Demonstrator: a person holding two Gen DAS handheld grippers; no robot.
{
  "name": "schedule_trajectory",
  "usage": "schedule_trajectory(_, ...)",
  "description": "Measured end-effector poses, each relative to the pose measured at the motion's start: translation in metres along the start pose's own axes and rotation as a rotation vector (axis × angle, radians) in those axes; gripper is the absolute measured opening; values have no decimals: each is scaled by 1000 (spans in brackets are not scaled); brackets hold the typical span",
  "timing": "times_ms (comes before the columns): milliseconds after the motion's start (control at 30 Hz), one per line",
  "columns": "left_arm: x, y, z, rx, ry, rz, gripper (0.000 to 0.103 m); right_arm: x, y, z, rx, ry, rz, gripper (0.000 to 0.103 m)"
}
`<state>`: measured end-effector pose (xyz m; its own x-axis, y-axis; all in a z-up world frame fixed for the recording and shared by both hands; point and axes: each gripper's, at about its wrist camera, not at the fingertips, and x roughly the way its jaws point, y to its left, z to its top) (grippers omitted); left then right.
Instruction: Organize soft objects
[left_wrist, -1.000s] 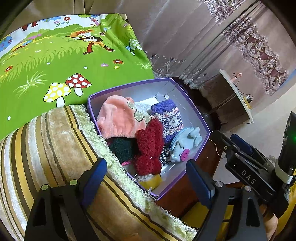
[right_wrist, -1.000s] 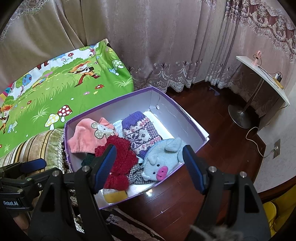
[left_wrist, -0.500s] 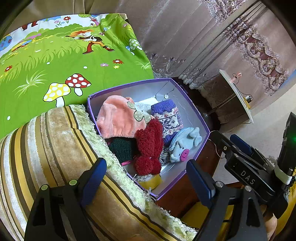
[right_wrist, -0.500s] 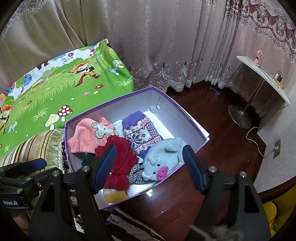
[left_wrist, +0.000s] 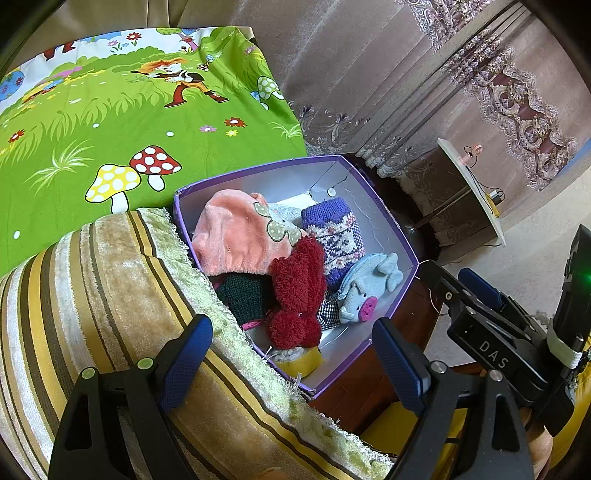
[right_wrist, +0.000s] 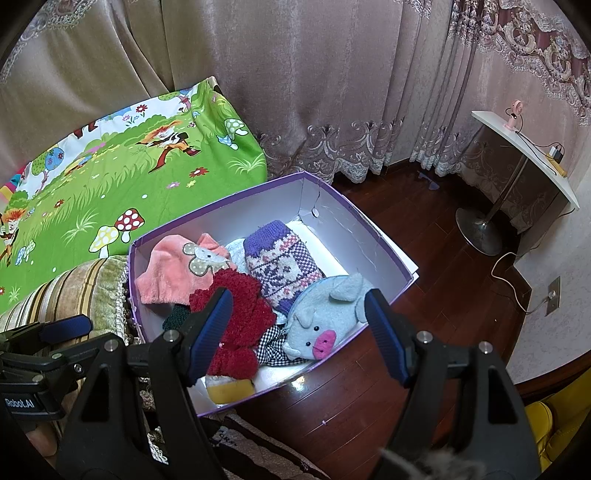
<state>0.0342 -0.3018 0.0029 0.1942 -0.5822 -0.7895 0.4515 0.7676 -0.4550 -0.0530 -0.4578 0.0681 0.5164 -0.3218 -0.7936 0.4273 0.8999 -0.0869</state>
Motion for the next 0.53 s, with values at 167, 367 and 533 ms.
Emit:
schedule_trajectory(167,1,0,0,0,0,0,90,0,0,0,0,0,-1,77)
schedule_trajectory(367,2,-4,1,2,-3,-10,97,0,-1,-1,3,-1,-3,77)
schedule_trajectory(533,6,-8,1,24,6,-13,101,1,-2,-2,4,1,-5,77)
